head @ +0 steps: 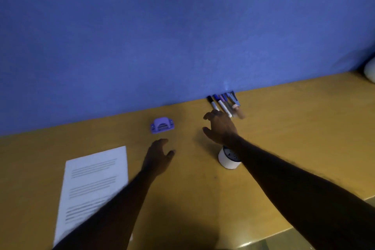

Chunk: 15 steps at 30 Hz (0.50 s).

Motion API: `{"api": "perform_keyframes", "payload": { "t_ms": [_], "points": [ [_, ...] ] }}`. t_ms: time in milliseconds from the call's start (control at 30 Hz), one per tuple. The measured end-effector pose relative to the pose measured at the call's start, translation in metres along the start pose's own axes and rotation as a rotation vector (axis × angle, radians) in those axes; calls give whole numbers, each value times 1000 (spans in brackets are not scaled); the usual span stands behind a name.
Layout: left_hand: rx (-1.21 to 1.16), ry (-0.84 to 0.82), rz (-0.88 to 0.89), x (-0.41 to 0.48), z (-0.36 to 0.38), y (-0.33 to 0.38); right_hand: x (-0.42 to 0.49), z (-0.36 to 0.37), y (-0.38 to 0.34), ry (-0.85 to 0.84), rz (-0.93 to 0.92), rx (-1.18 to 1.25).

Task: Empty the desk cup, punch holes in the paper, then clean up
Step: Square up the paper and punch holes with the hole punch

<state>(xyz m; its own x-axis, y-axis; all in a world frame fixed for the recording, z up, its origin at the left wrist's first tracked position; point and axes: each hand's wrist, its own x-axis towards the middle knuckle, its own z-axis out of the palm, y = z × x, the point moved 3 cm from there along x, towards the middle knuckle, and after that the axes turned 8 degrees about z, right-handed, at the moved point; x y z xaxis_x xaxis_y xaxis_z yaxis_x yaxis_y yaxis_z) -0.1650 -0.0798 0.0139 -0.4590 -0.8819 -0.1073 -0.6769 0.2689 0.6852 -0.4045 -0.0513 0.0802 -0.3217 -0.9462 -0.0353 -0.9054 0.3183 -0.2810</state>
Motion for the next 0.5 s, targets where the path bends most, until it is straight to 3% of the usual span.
{"api": "perform_keyframes", "payload": {
  "t_ms": [167,333,500],
  "points": [
    [37,2,-3,-55,-22,-39,-38,36,-49,-109,-70,-47],
    [280,-9,41,-100,-46,-81,-75,78,-91,-174,-140,-103],
    [401,30,-30,-137,-68,-120,-108,116,-127,-219,-178,-174]
  ]
}}
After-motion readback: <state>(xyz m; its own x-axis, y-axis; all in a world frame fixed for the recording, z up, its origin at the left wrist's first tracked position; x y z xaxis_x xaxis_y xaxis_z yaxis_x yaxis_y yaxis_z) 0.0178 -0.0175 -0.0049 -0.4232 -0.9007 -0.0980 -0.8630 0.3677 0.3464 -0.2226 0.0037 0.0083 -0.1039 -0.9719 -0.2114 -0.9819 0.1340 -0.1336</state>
